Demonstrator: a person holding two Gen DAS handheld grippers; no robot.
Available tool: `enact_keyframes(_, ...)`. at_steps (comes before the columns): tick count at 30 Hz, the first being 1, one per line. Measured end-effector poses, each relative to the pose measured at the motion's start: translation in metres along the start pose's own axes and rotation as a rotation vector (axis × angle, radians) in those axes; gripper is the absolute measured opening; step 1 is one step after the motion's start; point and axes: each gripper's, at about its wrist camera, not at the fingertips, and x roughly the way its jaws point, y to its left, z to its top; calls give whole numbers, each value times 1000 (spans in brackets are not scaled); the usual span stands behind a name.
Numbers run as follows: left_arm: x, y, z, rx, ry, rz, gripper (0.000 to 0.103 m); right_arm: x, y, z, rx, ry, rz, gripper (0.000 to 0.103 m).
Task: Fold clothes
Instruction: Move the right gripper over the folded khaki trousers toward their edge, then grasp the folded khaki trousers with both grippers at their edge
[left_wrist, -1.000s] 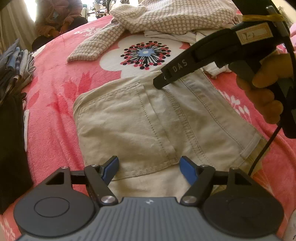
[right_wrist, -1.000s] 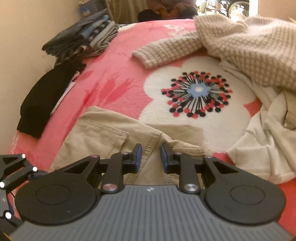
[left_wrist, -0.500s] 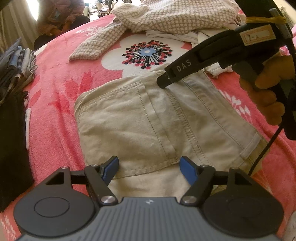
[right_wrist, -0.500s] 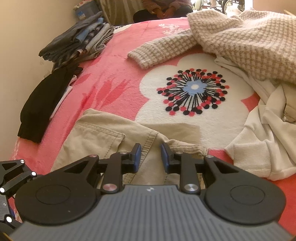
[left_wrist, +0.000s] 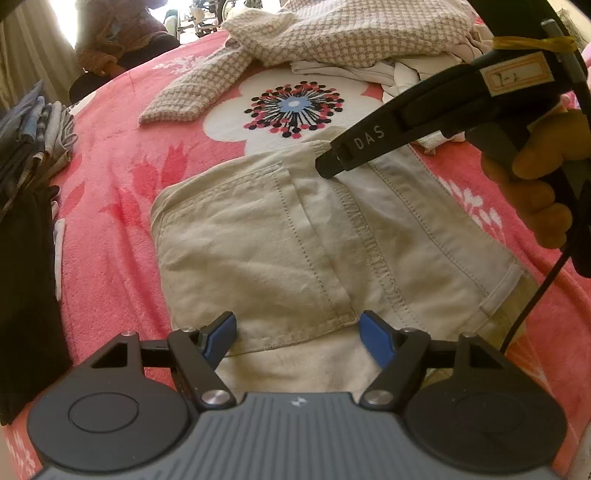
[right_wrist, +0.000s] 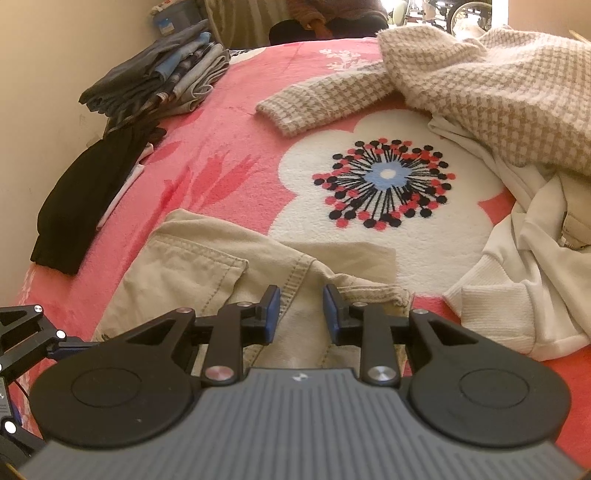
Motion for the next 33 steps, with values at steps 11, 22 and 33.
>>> enact_keyframes(11,-1,-2,0,10,-2,16,75,0,-2,0,7,0,12,25)
enact_keyframes(22,-32,44,-20,-59,-100,-45,76,-19,-27,0,155,-41,101,30)
enact_keyframes(33,10,135,-48,-323,-35,-417,77,-47,-119,-53,532,-51,310,61)
